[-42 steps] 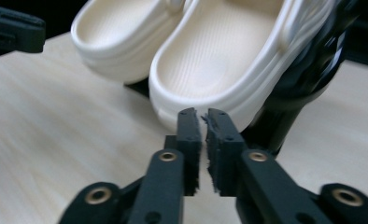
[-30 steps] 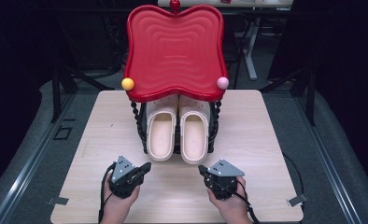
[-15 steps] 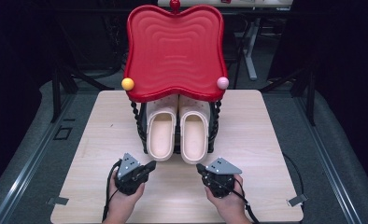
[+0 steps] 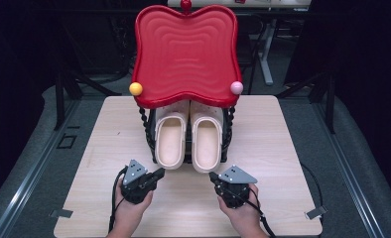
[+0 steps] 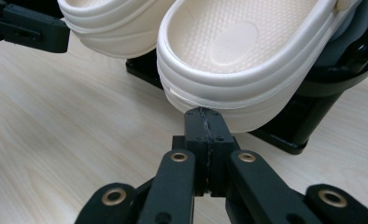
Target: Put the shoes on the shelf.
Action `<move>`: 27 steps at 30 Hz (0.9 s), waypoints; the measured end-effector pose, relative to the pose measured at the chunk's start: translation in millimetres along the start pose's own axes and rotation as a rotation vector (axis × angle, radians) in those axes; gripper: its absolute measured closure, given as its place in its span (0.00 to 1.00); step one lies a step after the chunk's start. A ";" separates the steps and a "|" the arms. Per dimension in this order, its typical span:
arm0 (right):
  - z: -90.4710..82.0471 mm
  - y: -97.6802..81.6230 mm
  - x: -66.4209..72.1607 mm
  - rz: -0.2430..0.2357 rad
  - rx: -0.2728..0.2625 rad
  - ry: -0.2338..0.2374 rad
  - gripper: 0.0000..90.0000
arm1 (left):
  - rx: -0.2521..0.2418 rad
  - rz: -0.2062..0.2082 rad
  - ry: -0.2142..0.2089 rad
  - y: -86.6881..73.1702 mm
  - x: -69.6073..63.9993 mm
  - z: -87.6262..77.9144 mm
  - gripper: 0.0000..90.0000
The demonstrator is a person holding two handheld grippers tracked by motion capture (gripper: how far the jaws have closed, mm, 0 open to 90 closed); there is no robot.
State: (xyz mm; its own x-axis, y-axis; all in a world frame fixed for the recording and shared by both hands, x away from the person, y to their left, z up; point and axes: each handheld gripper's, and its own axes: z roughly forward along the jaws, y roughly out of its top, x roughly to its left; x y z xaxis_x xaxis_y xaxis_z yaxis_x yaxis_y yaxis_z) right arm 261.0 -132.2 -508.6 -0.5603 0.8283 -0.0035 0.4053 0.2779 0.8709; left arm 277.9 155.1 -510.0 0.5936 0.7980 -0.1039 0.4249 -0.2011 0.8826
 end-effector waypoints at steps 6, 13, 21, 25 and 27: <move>-2.6 8.1 -7.7 -0.003 -0.012 -0.033 1.00 | -0.008 -0.003 0.006 6.4 3.1 3.3 1.00; 6.1 18.9 -14.2 -0.007 -0.024 -0.056 1.00 | -0.016 0.013 0.035 16.5 7.3 9.1 1.00; 18.4 31.1 -18.5 -0.016 -0.034 -0.078 1.00 | -0.017 0.001 0.056 32.5 18.7 20.4 1.00; 26.0 35.5 -23.8 -0.007 -0.035 -0.095 1.00 | -0.014 -0.006 0.065 36.4 22.0 27.5 1.00; 28.1 38.3 -26.3 -0.003 -0.041 -0.100 1.00 | -0.019 -0.014 0.066 38.1 22.5 30.3 1.00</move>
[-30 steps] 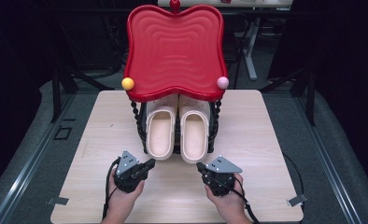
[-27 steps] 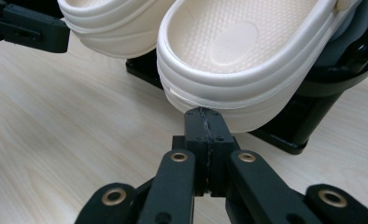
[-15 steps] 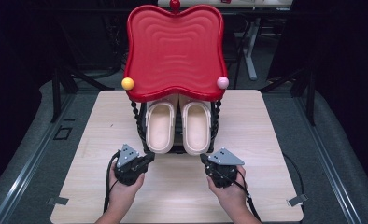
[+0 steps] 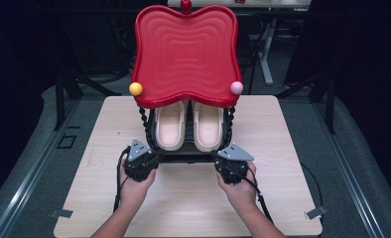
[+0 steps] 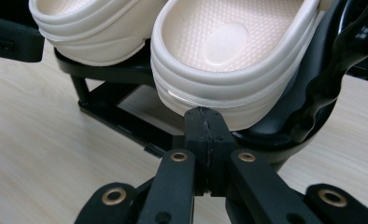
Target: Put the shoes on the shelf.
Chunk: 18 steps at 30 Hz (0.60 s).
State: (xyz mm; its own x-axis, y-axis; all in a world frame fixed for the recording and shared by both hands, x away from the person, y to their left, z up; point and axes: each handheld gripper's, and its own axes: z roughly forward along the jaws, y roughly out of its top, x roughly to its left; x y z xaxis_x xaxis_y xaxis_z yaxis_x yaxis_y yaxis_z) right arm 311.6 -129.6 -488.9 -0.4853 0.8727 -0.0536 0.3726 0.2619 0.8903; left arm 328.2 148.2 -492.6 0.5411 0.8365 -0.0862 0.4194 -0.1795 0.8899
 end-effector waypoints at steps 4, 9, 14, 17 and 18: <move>5.9 4.3 -2.6 0.004 -0.008 -0.010 1.00 | 0.005 0.004 0.000 2.1 -1.0 6.1 1.00; 14.0 6.2 -3.6 0.014 0.002 -0.014 1.00 | 0.004 -0.008 -0.003 5.1 -2.4 13.9 1.00; 23.2 7.2 -1.5 0.013 0.011 -0.012 1.00 | 0.007 -0.008 0.000 6.1 -3.9 19.9 1.00; 27.5 8.2 -1.7 0.020 0.020 -0.012 1.00 | 0.009 -0.008 0.001 7.2 -4.0 22.1 1.00; 29.2 8.5 -1.5 0.029 0.018 -0.007 1.00 | 0.010 -0.008 0.001 7.7 -4.1 23.1 1.00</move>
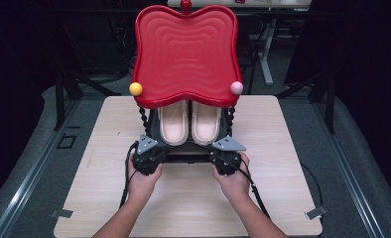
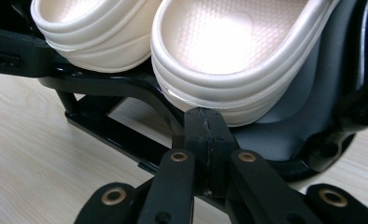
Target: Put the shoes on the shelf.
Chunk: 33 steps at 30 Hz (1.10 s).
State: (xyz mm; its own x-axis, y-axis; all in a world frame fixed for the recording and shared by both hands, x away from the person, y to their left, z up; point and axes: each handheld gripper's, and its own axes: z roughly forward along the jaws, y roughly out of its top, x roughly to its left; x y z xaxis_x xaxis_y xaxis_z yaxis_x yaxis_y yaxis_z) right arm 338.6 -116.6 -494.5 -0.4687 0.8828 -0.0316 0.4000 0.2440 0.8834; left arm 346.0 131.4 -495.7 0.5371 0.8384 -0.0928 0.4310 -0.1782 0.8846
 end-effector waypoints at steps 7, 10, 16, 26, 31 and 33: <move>5.9 1.5 3.1 -0.002 0.003 0.007 1.00 | 0.012 0.007 -0.003 2.8 -1.2 5.4 1.00; 7.9 1.9 3.5 0.007 0.001 0.002 0.99 | 0.012 0.003 -0.004 2.8 -0.2 6.9 1.00; 2.6 -1.3 1.8 -0.002 -0.011 0.008 0.94 | -0.006 0.018 0.000 1.1 -0.1 -0.3 0.98; -26.4 5.9 -17.4 0.082 -0.080 0.009 0.76 | -0.059 0.028 0.028 13.9 4.4 -21.7 0.80; -27.8 15.5 -22.8 0.106 -0.103 0.005 0.74 | -0.087 0.005 0.062 21.4 3.3 -21.2 0.68; -25.6 18.1 -22.9 0.115 -0.110 0.007 0.73 | -0.100 0.003 0.075 24.1 3.1 -19.8 0.66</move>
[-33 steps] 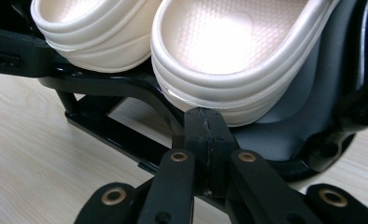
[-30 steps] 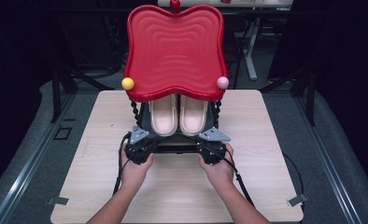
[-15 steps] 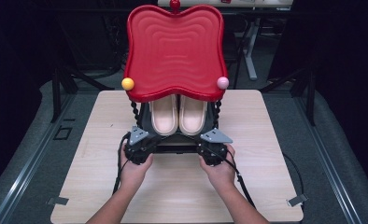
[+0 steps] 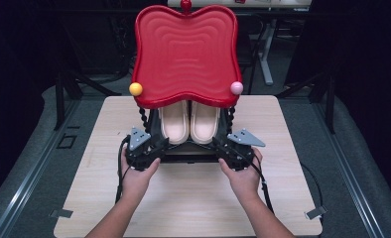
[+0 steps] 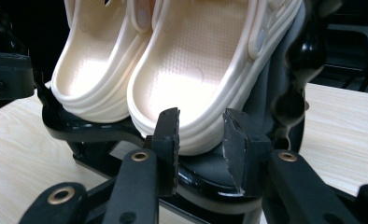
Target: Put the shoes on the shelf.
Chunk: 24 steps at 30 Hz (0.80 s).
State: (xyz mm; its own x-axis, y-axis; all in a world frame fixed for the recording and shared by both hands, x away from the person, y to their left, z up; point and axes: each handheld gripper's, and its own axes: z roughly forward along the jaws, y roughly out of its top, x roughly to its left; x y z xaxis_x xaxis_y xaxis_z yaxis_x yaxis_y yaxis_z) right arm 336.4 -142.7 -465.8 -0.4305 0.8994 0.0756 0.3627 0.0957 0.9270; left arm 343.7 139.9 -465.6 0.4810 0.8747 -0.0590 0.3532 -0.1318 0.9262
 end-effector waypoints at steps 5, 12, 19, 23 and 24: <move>6.6 3.5 3.1 0.012 -0.016 -0.002 0.70 | 0.010 -0.005 0.023 2.7 -0.5 7.2 0.62; 19.1 5.0 3.7 0.031 0.006 -0.023 0.68 | -0.003 -0.021 0.051 1.8 0.5 19.4 0.55; 26.1 4.7 2.8 0.047 0.006 -0.034 0.68 | 0.002 -0.028 0.064 1.4 2.3 27.4 0.54; 30.5 4.8 2.1 0.053 0.010 -0.042 0.65 | 0.002 -0.037 0.064 1.2 2.6 31.1 0.54; 31.6 4.5 1.7 0.054 0.009 -0.044 0.65 | 0.003 -0.037 0.064 1.1 2.4 32.2 0.54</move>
State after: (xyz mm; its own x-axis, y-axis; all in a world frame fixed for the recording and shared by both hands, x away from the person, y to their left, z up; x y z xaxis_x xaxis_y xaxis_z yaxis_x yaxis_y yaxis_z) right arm 363.4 -127.3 -473.1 -0.3735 0.9212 0.1089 0.3922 0.0505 0.9185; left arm 371.1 126.9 -476.7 0.4158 0.9068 -0.0691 0.3725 -0.1005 0.9226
